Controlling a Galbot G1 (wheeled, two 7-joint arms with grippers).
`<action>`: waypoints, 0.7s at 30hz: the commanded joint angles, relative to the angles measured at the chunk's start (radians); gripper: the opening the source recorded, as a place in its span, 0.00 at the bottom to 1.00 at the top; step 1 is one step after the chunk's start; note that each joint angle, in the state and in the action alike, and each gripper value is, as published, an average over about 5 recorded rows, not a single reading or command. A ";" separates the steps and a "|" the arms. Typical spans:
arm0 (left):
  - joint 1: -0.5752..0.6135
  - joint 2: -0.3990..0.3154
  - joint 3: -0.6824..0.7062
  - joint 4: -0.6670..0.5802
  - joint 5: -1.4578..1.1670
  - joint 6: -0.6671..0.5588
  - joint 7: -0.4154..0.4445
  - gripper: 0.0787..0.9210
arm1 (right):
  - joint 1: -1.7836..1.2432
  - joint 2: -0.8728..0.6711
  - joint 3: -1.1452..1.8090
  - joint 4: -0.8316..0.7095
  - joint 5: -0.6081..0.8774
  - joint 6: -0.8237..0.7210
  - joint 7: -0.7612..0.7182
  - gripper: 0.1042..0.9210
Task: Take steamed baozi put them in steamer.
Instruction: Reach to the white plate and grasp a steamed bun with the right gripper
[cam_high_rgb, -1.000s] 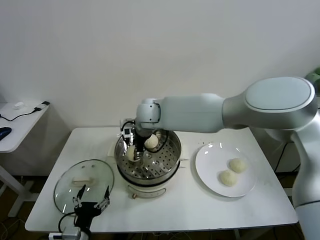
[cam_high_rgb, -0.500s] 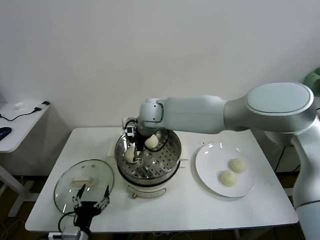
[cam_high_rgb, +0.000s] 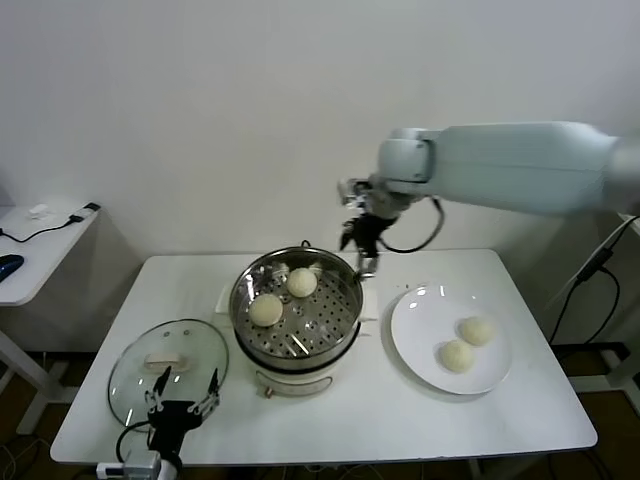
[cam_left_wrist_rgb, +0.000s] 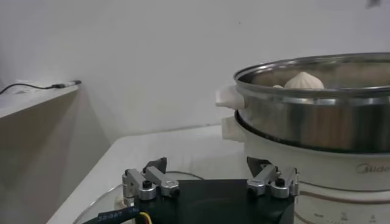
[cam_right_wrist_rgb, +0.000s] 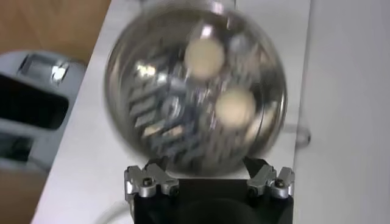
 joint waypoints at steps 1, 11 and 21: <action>0.004 -0.014 -0.001 0.003 0.011 0.001 0.000 0.88 | -0.014 -0.398 -0.192 0.158 -0.258 0.008 -0.007 0.88; 0.017 -0.044 0.001 0.009 0.036 -0.001 -0.002 0.88 | -0.445 -0.432 0.120 0.015 -0.375 -0.044 0.063 0.88; 0.026 -0.050 -0.002 0.014 0.040 -0.002 -0.007 0.88 | -0.643 -0.363 0.298 -0.097 -0.447 -0.077 0.126 0.88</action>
